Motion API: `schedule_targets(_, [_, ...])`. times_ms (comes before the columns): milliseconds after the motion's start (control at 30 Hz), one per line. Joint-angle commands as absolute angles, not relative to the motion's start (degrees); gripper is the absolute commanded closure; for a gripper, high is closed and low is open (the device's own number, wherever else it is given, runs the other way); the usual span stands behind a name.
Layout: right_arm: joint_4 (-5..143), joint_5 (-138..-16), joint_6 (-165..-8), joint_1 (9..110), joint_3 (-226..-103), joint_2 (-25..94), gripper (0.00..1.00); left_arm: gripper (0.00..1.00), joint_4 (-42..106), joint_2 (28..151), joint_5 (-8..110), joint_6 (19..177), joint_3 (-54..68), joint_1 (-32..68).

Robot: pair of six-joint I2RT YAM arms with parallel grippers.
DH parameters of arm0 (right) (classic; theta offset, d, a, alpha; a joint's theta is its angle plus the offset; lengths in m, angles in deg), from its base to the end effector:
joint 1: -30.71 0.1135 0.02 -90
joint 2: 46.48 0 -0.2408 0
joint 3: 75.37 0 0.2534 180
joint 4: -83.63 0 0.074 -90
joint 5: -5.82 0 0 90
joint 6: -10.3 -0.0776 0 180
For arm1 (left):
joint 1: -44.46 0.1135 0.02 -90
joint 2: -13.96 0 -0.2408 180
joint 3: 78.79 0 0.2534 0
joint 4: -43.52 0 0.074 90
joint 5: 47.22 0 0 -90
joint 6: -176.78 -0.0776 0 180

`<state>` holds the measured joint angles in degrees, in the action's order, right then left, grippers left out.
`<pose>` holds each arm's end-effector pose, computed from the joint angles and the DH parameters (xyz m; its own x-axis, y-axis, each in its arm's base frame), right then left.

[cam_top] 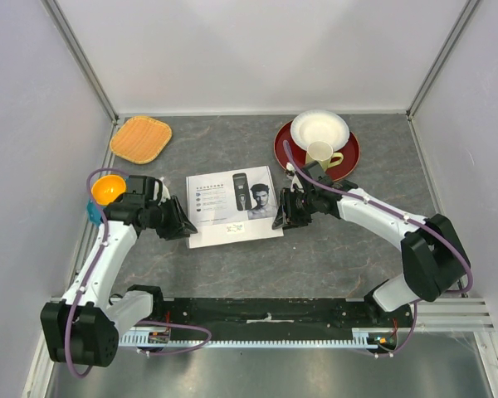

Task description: Sort the hair-cutting tools

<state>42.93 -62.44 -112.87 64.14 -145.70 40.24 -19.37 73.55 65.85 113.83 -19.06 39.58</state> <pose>0.2585 0.2051 0.1598 -0.9583 -0.0237 -0.2847 -0.1856 0.8091 0.5576 0.2147 -0.0488 0.1925 -0.9058 -0.3426 -0.2494 -0.1739 0.8372 -0.5185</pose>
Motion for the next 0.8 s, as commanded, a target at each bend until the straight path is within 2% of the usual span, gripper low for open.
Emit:
schedule_targets(0, [44.4, -61.1, -113.8, 64.8, -146.6, 37.9, 0.57, 0.63, -19.6, 72.1, 68.5, 113.8, -16.3, 39.2])
schedule_targets(133, [44.4, -61.1, -114.0, 64.9, -146.8, 37.7, 0.56, 0.63, -21.5, 72.4, 63.4, 113.0, -15.4, 39.2])
schedule_targets(233, [44.5, -61.1, -114.0, 65.0, -146.5, 37.8, 0.56, 0.59, -22.6, 72.2, 59.6, 113.1, -15.1, 39.2])
schedule_targets(500, [44.9, -61.5, -114.0, 65.0, -146.1, 38.3, 0.55, 0.54, -18.1, 74.1, 63.4, 114.4, -19.1, 39.0])
schedule_targets(633, [44.9, -61.4, -113.9, 65.0, -146.0, 38.4, 0.55, 0.56, -16.3, 75.4, 64.9, 114.7, -20.5, 38.8])
schedule_targets(767, [45.0, -61.8, -113.9, 65.1, -145.8, 38.6, 0.56, 0.64, -16.1, 75.7, 65.0, 114.7, -20.9, 38.6])
